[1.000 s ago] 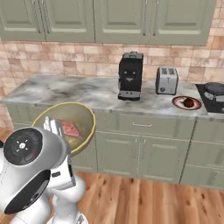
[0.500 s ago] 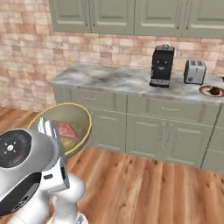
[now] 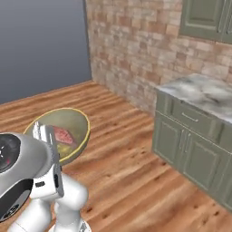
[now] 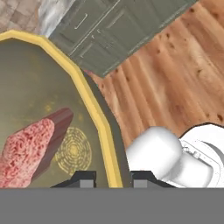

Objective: Place one of the steaks on the plate and the other in the bowl. Then place the bowl in the fridge.

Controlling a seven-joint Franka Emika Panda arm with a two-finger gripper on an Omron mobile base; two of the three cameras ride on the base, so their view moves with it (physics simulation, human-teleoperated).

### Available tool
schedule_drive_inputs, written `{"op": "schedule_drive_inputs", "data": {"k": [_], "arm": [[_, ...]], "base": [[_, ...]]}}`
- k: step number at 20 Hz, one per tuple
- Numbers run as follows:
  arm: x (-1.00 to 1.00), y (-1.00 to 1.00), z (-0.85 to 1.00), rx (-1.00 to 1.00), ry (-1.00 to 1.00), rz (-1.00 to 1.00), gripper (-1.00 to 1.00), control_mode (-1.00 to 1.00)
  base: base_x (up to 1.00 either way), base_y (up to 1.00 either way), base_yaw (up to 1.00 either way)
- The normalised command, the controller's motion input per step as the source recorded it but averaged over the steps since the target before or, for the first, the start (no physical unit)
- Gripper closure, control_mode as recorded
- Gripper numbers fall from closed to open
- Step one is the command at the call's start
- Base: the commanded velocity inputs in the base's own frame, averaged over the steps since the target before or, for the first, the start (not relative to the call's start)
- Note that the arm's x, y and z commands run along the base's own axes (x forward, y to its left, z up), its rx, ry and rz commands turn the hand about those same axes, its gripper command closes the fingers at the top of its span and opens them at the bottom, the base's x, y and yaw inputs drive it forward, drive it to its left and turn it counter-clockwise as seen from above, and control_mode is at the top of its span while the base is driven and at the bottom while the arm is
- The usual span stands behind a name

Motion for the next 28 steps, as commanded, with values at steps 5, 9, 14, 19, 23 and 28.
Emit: {"op": "schedule_drive_inputs", "data": {"k": [5,9,14,19,23,28], "arm": [[0.00,0.00,0.00,0.00,0.00,0.00,1.00,1.00],[0.00,0.00,0.00,0.00,0.00,0.00,1.00,1.00],[0.00,0.00,0.00,0.00,0.00,0.00,1.00,1.00],[0.00,0.00,0.00,0.00,0.00,0.00,1.00,1.00],[0.00,0.00,0.00,0.00,0.00,0.00,1.00,1.00],[0.00,0.00,0.00,0.00,0.00,0.00,1.00,1.00]], "base": [[0.00,0.06,1.00],[-0.01,0.27,0.86],[0.39,0.61,0.16],[1.00,-0.03,-0.10],[1.00,0.30,-0.09],[1.00,0.28,-0.03]]}}
